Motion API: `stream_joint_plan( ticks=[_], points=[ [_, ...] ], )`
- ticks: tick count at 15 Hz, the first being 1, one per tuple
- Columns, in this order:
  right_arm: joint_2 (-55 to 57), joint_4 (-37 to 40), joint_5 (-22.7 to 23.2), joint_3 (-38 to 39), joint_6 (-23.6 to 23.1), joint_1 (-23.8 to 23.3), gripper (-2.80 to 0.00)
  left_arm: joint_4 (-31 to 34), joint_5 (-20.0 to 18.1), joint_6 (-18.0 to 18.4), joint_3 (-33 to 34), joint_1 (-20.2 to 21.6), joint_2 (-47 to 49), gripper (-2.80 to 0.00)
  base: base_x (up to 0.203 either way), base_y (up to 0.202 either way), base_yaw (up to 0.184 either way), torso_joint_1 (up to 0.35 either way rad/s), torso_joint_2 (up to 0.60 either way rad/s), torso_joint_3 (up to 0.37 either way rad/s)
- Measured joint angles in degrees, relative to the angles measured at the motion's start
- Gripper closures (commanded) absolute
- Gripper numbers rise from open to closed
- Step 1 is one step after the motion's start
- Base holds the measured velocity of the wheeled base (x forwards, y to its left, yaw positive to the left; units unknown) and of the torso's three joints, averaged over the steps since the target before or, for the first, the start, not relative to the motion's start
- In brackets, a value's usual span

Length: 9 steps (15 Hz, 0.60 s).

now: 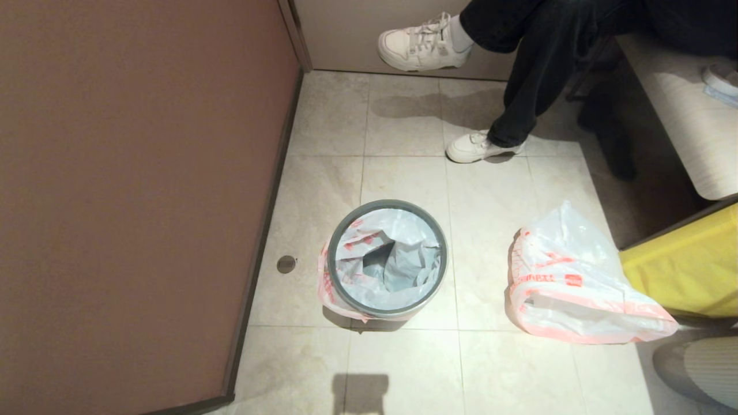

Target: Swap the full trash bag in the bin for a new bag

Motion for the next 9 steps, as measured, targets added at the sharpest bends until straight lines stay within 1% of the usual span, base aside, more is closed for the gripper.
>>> stream_joint_plan(
  ticks=[4, 6, 8, 9],
  points=[
    [-0.3, -7.0, 0.1, 6.3, -0.2, 0.0, 0.00, 0.0, 0.2, 0.4, 2.2, 0.0, -1.2, 0.00, 0.000, 0.000, 0.000, 0.000, 0.00, 0.000],
    [-0.3, -8.2, -0.1, 8.7, -0.2, 0.0, 0.00, 0.6, 0.0, 0.8, 2.9, 0.0, -1.4, 0.00, 0.000, 0.000, 0.000, 0.000, 0.00, 0.000],
    [-0.3, -10.8, -0.2, 11.3, -0.2, 0.0, 0.00, 0.4, -0.7, 4.1, 3.9, 0.1, -1.4, 0.00, 0.000, 0.000, 0.000, 0.000, 0.00, 0.000],
    [-0.4, -13.0, -0.3, 12.9, -0.6, 0.0, 0.00, 0.3, -0.8, 4.6, 4.3, 0.2, -1.4, 0.00, 0.000, 0.000, 0.000, 0.000, 0.00, 0.000]
  ],
)
